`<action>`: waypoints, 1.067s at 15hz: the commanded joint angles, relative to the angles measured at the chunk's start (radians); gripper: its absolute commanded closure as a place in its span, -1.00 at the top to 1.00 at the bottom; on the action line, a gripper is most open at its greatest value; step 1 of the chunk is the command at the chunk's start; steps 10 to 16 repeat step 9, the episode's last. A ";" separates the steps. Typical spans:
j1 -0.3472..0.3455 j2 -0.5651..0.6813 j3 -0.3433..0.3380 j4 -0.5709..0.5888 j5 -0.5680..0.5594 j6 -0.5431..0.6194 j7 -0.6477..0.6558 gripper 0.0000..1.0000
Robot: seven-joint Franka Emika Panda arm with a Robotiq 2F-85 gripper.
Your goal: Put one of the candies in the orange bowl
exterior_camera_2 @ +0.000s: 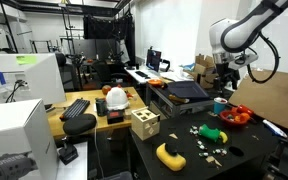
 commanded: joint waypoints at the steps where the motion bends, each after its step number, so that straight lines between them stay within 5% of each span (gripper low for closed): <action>1: -0.027 -0.051 0.036 0.041 0.073 -0.099 -0.007 1.00; 4: -0.044 -0.074 0.041 0.057 0.165 -0.081 -0.001 1.00; 16: -0.050 -0.054 0.046 0.061 0.146 -0.063 0.001 1.00</action>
